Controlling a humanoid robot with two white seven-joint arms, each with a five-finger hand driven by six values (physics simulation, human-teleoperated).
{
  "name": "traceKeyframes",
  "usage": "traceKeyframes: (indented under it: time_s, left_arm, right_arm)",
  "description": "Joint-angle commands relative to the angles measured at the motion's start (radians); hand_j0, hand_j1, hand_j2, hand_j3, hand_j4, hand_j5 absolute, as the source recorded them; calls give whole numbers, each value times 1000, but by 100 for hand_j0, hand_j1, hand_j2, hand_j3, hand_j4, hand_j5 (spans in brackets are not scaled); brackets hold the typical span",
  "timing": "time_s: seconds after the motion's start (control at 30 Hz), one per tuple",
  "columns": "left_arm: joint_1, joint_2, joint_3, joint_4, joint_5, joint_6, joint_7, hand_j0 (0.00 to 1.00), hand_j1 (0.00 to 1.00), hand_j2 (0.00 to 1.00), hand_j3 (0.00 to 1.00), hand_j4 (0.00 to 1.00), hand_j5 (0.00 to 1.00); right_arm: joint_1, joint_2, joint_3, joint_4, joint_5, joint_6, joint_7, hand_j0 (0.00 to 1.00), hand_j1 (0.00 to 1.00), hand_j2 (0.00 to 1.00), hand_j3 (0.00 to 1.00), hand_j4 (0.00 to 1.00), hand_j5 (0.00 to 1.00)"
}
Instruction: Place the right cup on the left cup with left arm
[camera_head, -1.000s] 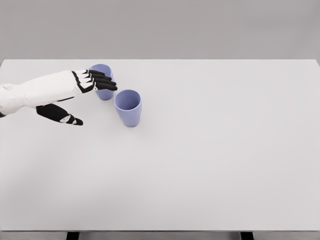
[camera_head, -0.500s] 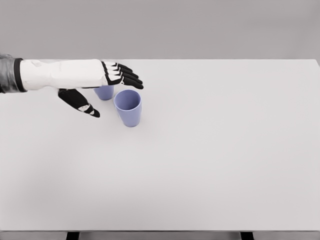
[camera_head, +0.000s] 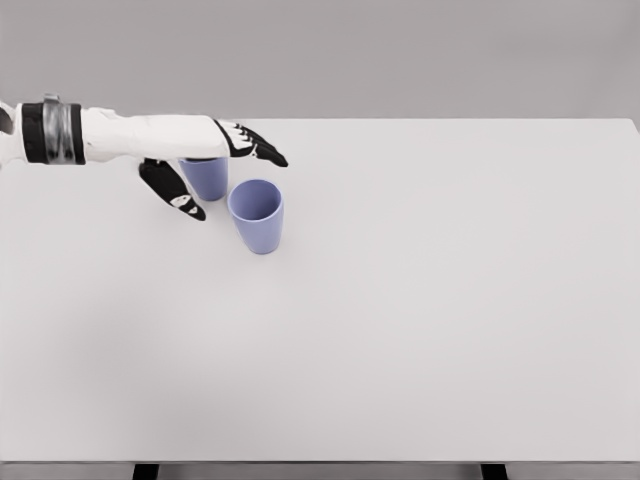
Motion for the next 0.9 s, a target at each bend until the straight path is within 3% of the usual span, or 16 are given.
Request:
traceKeyframes:
  time_s: [0.0, 0.23, 0.37, 0.53, 0.87]
  left_arm:
    - [0, -27, -29, 37, 6, 3, 0, 100, 100, 100, 100, 100, 100]
    - [5, -57, -35, 63, 3, 3, 0, 100, 100, 100, 100, 100, 100]
    - [2, -63, -35, 133, 0, 3, 0, 100, 100, 100, 100, 100, 100]
    - [5, -132, -35, 184, -35, 3, 0, 100, 100, 100, 100, 100, 100]
    - [17, -131, -37, 182, -37, 3, 0, 100, 100, 100, 100, 100, 100]
  right_arm:
    - [0, 0, 0, 1, 0, 0, 0, 100, 100, 100, 100, 100, 100]
    - [0, 0, 0, -1, 0, 0, 1, 100, 100, 100, 100, 100, 100]
    - [0, 0, 0, 1, 0, 0, 1, 100, 100, 100, 100, 100, 100]
    - [0, 0, 0, 1, 0, 0, 1, 100, 100, 100, 100, 100, 100]
    - [0, 0, 0, 1, 0, 0, 1, 100, 100, 100, 100, 100, 100]
